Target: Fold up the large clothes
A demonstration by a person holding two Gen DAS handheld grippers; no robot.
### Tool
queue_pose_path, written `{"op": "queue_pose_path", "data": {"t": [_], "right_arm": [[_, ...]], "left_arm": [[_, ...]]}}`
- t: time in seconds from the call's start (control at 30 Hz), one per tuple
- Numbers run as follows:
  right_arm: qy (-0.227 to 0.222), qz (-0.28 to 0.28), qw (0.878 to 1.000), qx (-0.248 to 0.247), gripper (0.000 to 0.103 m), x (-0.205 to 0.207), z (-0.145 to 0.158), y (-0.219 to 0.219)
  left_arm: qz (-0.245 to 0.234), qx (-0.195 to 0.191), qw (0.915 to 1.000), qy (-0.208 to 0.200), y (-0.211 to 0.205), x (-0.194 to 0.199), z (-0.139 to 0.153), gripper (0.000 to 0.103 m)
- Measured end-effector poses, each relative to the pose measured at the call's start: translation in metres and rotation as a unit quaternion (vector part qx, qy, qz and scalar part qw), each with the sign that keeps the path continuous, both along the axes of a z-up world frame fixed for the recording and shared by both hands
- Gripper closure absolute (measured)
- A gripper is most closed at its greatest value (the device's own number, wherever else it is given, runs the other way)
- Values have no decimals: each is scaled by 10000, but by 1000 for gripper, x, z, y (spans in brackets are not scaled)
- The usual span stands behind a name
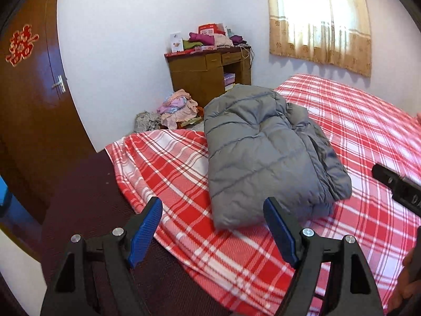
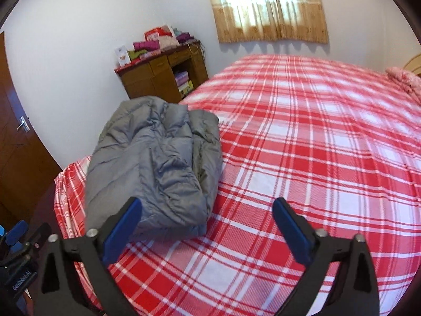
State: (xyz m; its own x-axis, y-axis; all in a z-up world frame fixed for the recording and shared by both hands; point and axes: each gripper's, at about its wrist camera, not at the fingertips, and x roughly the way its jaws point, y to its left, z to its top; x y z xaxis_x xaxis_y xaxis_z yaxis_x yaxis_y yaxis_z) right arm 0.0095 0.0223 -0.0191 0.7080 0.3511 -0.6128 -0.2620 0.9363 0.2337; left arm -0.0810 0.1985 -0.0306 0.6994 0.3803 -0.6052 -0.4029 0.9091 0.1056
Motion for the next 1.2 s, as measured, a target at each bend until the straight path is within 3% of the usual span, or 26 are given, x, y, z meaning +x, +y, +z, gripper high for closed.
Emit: {"op": "queue_pose_path", "data": {"t": [0.33, 0.7, 0.93, 1.2], "right_arm": [[-741, -252, 9968, 168, 0, -53, 36, -19], [-1797, -370, 9830, 25, 0, -94, 74, -14], [-2017, -417, 9785, 108, 0, -98, 82, -20], [-1893, -492, 9803, 264, 0, -94, 72, -32]], "left_arm": [[-90, 197, 9989, -425, -25, -45, 18, 23], [-35, 368, 9951, -917, -34, -66, 45, 18], [-25, 383, 9940, -1022, -37, -65, 52, 17], [-139, 392, 9936, -1047, -50, -66, 52, 17]]}}
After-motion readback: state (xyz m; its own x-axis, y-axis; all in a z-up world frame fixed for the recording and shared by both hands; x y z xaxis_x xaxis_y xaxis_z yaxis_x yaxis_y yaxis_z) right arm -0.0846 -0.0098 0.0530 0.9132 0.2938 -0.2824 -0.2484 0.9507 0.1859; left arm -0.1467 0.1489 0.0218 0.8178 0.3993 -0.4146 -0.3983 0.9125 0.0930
